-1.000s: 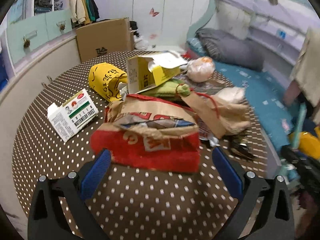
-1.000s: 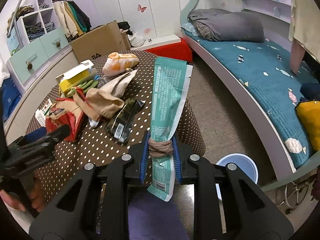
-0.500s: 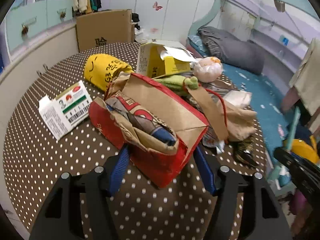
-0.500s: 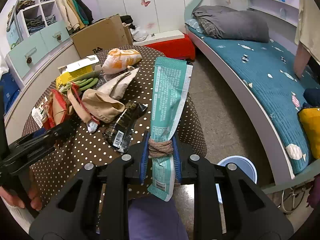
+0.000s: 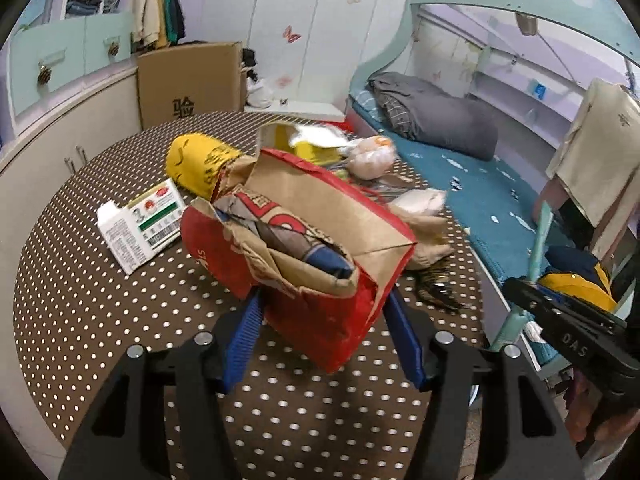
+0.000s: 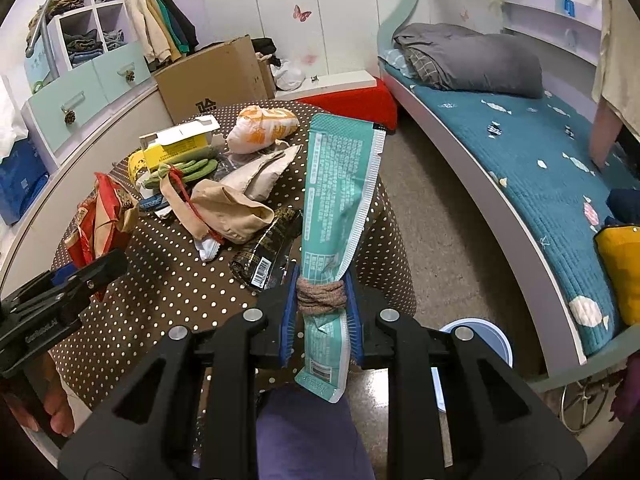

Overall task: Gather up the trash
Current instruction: 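Carry the red bag and teal tube with both tools over the blue bucket, then open the left tool to drop the red bag while the right tool drops the tube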

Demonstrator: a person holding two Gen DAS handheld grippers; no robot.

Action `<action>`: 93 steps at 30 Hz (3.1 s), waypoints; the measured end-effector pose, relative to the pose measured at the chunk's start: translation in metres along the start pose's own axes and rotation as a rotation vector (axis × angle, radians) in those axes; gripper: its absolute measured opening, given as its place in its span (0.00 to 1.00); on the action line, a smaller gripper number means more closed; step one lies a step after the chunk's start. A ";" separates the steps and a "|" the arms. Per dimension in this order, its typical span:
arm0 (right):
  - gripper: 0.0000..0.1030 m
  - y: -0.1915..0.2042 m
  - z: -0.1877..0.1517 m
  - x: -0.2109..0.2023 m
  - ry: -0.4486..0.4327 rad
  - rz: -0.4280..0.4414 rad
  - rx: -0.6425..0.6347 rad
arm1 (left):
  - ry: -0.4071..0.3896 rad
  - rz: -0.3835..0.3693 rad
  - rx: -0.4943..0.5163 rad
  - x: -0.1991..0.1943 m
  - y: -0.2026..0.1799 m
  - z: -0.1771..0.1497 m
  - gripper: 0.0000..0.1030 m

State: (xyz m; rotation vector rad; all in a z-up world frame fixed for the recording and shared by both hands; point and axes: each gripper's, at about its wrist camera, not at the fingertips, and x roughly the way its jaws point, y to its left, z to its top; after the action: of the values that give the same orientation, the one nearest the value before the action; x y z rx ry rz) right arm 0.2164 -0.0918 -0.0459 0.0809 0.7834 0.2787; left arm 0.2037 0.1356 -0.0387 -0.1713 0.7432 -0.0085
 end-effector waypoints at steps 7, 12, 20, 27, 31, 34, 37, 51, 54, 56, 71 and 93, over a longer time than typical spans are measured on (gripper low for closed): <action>0.21 -0.012 0.000 -0.014 -0.025 -0.018 0.015 | -0.016 -0.031 0.055 -0.007 -0.030 0.003 0.58; 0.21 -0.027 -0.001 -0.025 -0.041 -0.044 0.041 | -0.017 -0.062 0.098 -0.003 -0.054 0.004 0.58; 0.21 -0.063 -0.007 -0.040 -0.060 -0.109 0.097 | 0.005 -0.143 0.176 0.010 -0.105 0.004 0.58; 0.21 -0.100 -0.018 -0.054 -0.062 -0.180 0.157 | 0.035 -0.232 0.273 0.023 -0.163 -0.001 0.58; 0.21 -0.121 -0.026 -0.060 -0.054 -0.220 0.194 | 0.095 -0.304 0.336 0.036 -0.198 -0.012 0.58; 0.21 -0.136 -0.032 -0.062 -0.042 -0.244 0.218 | 0.127 -0.325 0.382 0.046 -0.221 -0.023 0.58; 0.21 -0.151 -0.041 -0.063 -0.023 -0.269 0.247 | 0.173 -0.347 0.421 0.059 -0.243 -0.035 0.58; 0.22 -0.223 -0.096 -0.045 0.098 -0.344 0.421 | 0.392 -0.350 0.563 0.130 -0.315 -0.091 0.58; 0.22 -0.241 -0.107 -0.045 0.118 -0.366 0.474 | 0.414 -0.404 0.571 0.141 -0.336 -0.097 0.63; 0.22 -0.254 -0.114 -0.048 0.125 -0.392 0.513 | 0.382 -0.387 0.593 0.144 -0.348 -0.100 0.78; 0.21 -0.267 -0.117 -0.011 0.206 -0.370 0.545 | 0.436 -0.299 0.553 0.184 -0.313 -0.100 0.82; 0.87 -0.252 -0.103 0.050 0.294 -0.375 0.426 | 0.448 -0.232 0.479 0.196 -0.267 -0.084 0.82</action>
State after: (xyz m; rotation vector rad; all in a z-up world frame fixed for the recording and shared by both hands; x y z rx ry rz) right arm 0.2324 -0.3228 -0.1968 0.2946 1.1220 -0.2416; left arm 0.3055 -0.1535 -0.1890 0.2113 1.1410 -0.4546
